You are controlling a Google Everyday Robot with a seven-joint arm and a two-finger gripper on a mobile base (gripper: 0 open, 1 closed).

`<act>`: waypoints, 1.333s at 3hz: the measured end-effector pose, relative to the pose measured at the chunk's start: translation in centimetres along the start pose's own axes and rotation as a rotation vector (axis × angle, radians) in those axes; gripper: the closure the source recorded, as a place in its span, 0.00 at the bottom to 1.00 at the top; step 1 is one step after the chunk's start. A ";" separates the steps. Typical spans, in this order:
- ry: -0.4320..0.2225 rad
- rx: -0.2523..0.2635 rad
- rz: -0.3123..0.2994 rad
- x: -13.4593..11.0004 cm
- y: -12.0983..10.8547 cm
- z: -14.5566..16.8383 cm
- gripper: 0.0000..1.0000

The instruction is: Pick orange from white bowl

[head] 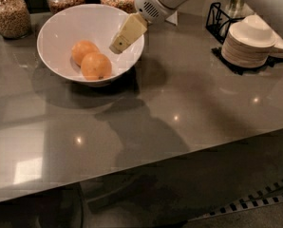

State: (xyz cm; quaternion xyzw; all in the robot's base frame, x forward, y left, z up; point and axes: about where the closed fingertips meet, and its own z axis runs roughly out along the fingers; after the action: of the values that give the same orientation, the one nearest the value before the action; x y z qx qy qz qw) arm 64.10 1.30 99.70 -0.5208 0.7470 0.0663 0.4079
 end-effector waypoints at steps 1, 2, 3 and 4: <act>-0.041 -0.003 0.032 -1.0 0.5 0.9 0.00; -0.088 -0.027 0.083 -3.3 1.1 2.5 0.00; -0.087 -0.062 0.150 -5.5 1.9 3.8 0.00; -0.055 -0.092 0.214 -7.1 2.9 4.8 0.00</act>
Offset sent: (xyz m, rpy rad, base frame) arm 0.0176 0.0747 0.0084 0.2147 0.0545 -0.0182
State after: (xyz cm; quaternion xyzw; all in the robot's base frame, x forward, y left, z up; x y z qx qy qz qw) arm 65.19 10.20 100.41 -0.4541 0.7830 0.1580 0.3947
